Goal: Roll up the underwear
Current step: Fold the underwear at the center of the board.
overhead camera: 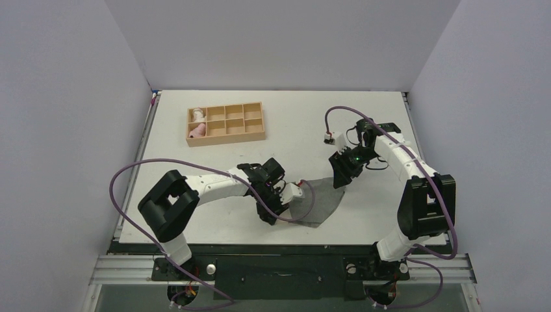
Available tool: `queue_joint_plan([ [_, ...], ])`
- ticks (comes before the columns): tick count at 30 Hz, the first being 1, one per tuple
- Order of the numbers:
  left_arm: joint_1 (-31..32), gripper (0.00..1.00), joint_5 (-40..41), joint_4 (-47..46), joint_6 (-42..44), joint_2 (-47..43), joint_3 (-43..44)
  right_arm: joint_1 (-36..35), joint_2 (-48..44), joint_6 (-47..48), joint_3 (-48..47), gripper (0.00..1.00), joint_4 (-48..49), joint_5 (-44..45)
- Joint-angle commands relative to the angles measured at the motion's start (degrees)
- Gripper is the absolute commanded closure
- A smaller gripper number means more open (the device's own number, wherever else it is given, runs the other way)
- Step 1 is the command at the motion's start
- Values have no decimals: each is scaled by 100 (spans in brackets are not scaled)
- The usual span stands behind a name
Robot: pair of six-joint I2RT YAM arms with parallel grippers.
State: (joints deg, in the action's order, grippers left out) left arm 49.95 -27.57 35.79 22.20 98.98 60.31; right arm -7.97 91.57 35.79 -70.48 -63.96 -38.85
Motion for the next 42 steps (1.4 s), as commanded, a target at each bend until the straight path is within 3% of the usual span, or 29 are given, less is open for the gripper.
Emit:
queue_joint_plan([
  [1,157,78,339,-258,-104,-355,-77,-17,22,122,8,54,54,-85],
  [6,208,80,540,-404,-162,-374,-105,-13,12,87,49,53,88,-45],
  [10,328,68,763,-558,-167,-493,-191,-13,10,86,64,53,89,-35],
  [18,604,58,1166,-688,-109,-495,-241,-3,34,77,60,53,88,-8],
  [23,697,58,1447,-775,-88,-417,-288,-2,44,77,60,53,91,-4],
  [34,700,75,1541,-763,-22,-320,-327,-5,58,91,71,53,93,10],
  [42,700,66,1468,-689,-22,-324,-334,-10,65,95,95,52,86,26],
])
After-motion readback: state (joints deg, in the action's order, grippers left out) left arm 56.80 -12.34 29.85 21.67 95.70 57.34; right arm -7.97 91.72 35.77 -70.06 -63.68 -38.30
